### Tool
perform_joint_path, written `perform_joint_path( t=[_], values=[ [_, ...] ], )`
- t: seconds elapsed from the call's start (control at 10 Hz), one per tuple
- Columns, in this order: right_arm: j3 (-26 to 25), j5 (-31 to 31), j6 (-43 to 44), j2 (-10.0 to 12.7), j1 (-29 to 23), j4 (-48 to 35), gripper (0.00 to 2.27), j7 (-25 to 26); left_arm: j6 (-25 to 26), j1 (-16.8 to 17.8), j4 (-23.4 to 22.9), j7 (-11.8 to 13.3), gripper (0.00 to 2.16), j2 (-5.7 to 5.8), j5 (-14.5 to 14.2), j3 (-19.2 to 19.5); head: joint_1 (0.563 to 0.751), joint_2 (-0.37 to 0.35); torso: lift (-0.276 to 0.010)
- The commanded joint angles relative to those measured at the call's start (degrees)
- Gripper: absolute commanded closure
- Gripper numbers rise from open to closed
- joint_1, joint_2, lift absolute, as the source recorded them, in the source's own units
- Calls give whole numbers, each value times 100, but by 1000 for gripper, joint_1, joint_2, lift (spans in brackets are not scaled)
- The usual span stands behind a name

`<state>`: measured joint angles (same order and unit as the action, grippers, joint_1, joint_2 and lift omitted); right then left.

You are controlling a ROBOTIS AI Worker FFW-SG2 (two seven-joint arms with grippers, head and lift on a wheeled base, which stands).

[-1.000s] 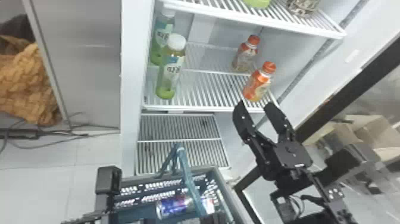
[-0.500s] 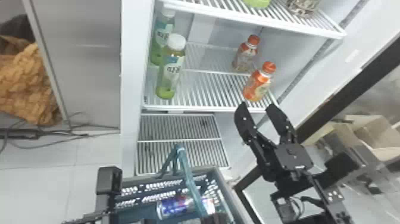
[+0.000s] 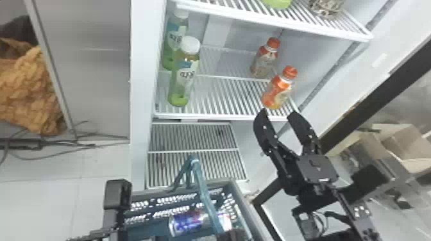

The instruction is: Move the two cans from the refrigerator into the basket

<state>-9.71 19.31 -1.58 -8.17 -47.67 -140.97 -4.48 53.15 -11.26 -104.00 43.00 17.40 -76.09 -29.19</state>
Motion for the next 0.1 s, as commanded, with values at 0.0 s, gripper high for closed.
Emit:
perform_joint_path(
  t=[0.0],
  values=[
    [0, 0, 3, 0, 0, 0, 371, 9, 0, 1, 1, -2, 1176, 9, 0, -6, 695, -350, -276]
  ],
)
